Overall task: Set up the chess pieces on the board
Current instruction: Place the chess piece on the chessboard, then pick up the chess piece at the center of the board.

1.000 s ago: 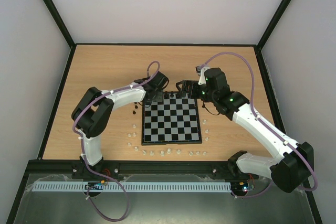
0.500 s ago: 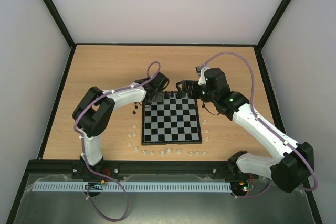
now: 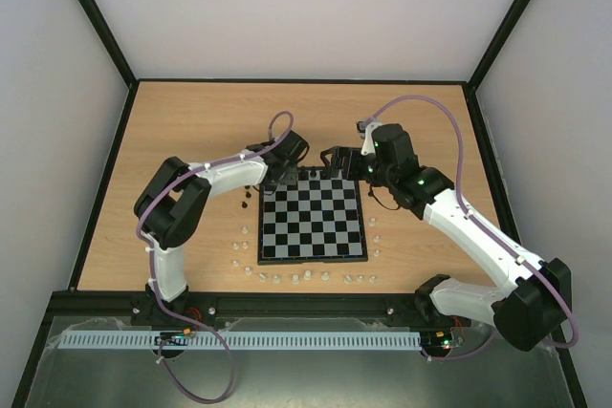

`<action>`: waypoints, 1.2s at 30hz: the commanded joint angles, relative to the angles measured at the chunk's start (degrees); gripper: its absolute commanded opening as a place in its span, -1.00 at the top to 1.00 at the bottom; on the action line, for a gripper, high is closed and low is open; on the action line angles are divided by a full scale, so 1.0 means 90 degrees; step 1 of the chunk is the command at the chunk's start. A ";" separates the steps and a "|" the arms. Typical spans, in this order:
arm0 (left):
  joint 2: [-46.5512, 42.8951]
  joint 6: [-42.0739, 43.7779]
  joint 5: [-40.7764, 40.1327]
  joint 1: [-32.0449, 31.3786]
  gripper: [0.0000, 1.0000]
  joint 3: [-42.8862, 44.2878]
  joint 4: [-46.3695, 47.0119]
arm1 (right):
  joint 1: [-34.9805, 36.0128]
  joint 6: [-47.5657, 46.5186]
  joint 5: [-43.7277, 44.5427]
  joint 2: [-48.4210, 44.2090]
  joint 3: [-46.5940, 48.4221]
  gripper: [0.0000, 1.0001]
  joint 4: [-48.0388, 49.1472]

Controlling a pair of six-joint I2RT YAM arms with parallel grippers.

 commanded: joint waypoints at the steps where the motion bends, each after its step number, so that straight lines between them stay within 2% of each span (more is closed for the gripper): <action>1: 0.0132 0.0071 -0.0145 -0.0032 0.61 0.0221 0.0001 | -0.0026 0.0006 -0.0039 -0.0104 -0.0064 -0.97 0.0111; 9: 0.0105 0.0114 -0.0212 -0.0032 0.53 0.0263 0.0040 | -0.0026 -0.0004 -0.0012 -0.0082 -0.0071 -0.97 0.0111; 17: -0.0320 0.0107 -0.0418 -0.0121 0.23 0.0225 -0.0030 | -0.0024 -0.0014 -0.0011 -0.0053 -0.0055 -0.97 0.0111; 29: -0.2306 0.0414 -0.0799 -0.0237 0.01 -0.0059 -0.0004 | -0.0026 -0.0023 0.0040 -0.0052 -0.0079 -0.97 0.0112; 34: -0.3356 0.0646 -0.1144 -0.0237 -0.35 -0.0601 0.0332 | -0.0026 -0.0028 0.0233 -0.0110 -0.0104 -0.97 0.0101; 36: -0.3753 0.0695 -0.1156 -0.0237 -0.55 -0.0974 0.0631 | -0.0026 -0.0028 0.0302 -0.0121 -0.0117 -0.97 0.0110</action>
